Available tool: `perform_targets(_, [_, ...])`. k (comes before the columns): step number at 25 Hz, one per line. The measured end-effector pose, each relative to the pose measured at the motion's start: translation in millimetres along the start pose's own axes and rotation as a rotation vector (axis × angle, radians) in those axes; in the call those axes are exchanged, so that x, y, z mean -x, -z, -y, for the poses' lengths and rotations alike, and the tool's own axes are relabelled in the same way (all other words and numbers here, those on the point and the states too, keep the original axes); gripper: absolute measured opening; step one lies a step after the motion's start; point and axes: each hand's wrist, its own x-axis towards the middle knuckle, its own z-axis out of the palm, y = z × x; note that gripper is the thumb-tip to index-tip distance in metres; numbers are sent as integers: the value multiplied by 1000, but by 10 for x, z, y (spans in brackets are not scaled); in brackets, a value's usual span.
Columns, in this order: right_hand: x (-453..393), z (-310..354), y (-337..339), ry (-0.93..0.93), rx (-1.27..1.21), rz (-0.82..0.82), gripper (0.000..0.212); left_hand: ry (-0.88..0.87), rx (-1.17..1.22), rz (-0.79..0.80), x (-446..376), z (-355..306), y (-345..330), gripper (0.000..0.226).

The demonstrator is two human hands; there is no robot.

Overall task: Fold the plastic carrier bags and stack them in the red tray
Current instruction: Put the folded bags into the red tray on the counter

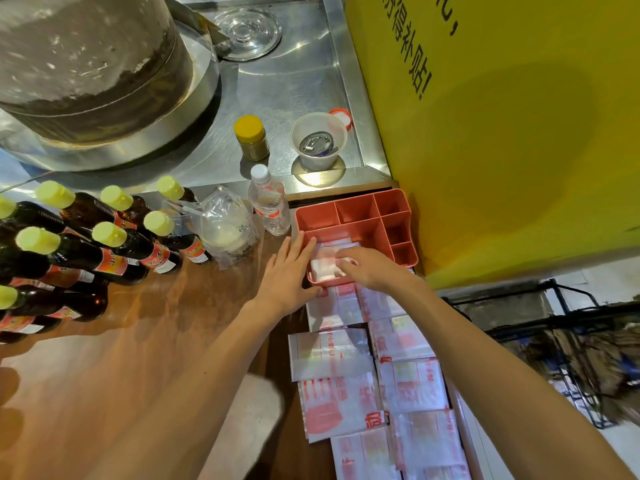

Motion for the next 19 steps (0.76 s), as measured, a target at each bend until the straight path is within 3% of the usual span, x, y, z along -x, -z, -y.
perform_targets(4, [575,-301,-7,68,-257,-384,33,-122,263,-308,377,-174,-124,71])
perform_targets(7, [1091,-619,-123,-23,-390,-558,31,-110,452,-385,750,-358,-431,49])
perform_targets(14, [1941,-1227,-883,-472,-517,-706,21,202,788,30,1209,-772,-1077,24])
perform_targets(19, [2345,-1282,-1519,-637,-501,-586,20,285,878,240,1417,-1140,-1519,17])
